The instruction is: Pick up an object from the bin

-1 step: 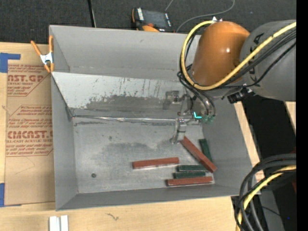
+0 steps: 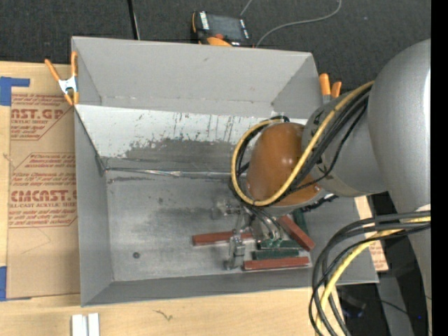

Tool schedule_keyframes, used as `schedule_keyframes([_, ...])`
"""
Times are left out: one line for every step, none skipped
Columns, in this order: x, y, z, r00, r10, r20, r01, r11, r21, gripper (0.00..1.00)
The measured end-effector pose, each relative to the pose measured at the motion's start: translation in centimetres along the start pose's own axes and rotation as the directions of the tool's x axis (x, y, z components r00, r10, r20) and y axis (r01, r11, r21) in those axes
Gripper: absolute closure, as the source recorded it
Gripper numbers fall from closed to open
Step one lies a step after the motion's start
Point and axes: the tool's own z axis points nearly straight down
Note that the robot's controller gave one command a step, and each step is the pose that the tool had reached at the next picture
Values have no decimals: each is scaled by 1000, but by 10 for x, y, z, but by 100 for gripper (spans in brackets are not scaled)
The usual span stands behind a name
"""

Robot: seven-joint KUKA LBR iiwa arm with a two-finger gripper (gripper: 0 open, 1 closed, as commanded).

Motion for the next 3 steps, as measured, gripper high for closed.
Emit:
schedule_keyframes([31,21,-35,999,-49,7,49,999,0,0])
schedule_keyframes([-4,-12,-34,986,165,10,-165,986,-1,0])
schedule_keyframes([20,-2,-2,991,130,5,-130,992,0,0])
